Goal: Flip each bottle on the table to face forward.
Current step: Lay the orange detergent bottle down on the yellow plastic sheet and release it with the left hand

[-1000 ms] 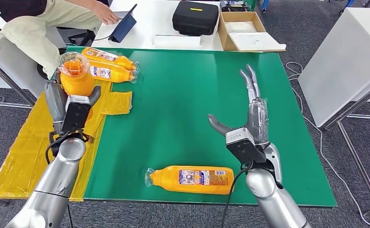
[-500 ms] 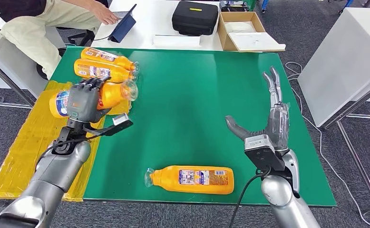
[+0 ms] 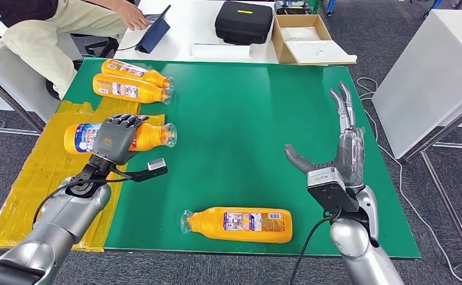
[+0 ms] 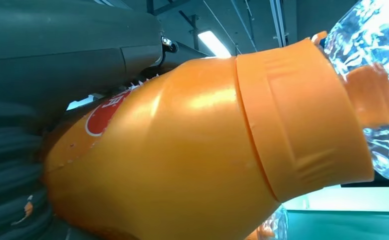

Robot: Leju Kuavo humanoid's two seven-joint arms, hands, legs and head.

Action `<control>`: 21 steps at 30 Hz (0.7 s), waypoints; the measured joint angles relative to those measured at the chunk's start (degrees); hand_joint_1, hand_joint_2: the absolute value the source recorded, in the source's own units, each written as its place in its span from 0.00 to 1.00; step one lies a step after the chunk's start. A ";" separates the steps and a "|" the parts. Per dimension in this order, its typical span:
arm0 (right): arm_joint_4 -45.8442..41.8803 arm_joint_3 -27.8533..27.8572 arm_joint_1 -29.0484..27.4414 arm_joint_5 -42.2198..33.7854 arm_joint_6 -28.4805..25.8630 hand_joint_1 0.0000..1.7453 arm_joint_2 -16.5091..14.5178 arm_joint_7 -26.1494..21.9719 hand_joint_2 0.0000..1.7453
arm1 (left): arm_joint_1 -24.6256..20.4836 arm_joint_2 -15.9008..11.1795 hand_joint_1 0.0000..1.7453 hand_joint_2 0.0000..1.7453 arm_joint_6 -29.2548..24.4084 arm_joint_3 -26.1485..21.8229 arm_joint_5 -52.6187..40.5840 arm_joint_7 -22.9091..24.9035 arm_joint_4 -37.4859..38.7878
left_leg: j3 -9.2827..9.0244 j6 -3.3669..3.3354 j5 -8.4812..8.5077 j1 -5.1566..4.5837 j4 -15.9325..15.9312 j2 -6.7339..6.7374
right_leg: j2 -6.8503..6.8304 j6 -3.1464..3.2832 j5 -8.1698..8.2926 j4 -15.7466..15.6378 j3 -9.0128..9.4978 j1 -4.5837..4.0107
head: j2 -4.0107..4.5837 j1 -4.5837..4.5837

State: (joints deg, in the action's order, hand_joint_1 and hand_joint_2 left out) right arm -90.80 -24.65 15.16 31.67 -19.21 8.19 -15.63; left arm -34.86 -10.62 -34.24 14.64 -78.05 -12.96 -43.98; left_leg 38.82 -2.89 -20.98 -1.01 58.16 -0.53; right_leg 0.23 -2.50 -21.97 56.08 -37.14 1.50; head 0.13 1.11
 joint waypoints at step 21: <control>0.08 -1.39 1.90 -1.77 9.18 0.00 0.52 1.41 1.00 | -1.33 -1.01 0.00 1.00 8.96 3.51 -7.07 5.42 10.81 | 0.00 0.00 0.01 0.01 0.00 -0.01 | 0.00 0.00 0.00 0.01 0.03 -0.01 | 0.00 -0.01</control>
State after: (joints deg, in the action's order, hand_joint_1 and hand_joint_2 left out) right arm -90.72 -26.04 17.05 29.90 -10.04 8.71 -14.22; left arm -36.18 -11.63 -25.28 18.15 -85.12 -7.54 -33.18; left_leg 38.82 -2.89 -20.97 -1.00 58.15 -0.54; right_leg 0.24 -2.50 -21.97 56.09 -37.11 1.49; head 0.13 1.11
